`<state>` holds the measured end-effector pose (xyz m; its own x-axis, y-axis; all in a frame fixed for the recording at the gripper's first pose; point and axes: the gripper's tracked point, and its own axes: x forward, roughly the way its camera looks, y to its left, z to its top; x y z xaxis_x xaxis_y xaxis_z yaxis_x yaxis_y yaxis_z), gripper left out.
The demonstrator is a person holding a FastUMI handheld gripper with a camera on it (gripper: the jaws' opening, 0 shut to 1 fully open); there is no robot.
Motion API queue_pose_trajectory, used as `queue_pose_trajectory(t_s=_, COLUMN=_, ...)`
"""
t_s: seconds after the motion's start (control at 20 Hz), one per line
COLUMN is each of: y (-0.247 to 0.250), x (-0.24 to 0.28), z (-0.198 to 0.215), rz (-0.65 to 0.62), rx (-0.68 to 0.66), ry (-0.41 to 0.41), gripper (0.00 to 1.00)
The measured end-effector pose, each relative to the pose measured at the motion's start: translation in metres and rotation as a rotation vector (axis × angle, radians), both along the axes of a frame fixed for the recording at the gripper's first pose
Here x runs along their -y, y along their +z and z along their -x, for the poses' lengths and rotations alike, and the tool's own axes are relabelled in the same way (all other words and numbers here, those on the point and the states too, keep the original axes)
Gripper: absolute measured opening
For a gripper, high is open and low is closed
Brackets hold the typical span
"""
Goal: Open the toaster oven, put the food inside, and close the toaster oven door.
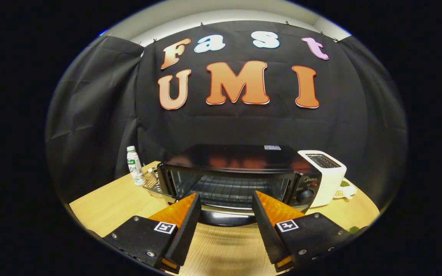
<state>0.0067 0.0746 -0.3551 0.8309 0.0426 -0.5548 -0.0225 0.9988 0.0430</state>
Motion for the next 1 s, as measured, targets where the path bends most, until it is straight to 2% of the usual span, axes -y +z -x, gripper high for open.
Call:
queue_pose_trajectory(t_s=0.15, y=-0.019, x=-0.016, z=0.026, rz=-0.094, rx=-0.087, ry=0.038, gripper=0.8)
queue_pose_trajectory(t_s=0.75, y=-0.102, x=-0.006, z=0.078, rz=-0.178, rx=-0.31, ry=-0.012, gripper=0.78)
queue_pose_trajectory(t_s=1.0, y=-0.095, x=0.006, z=0.077, rz=-0.223, rx=-0.31, ry=-0.035, gripper=0.77)
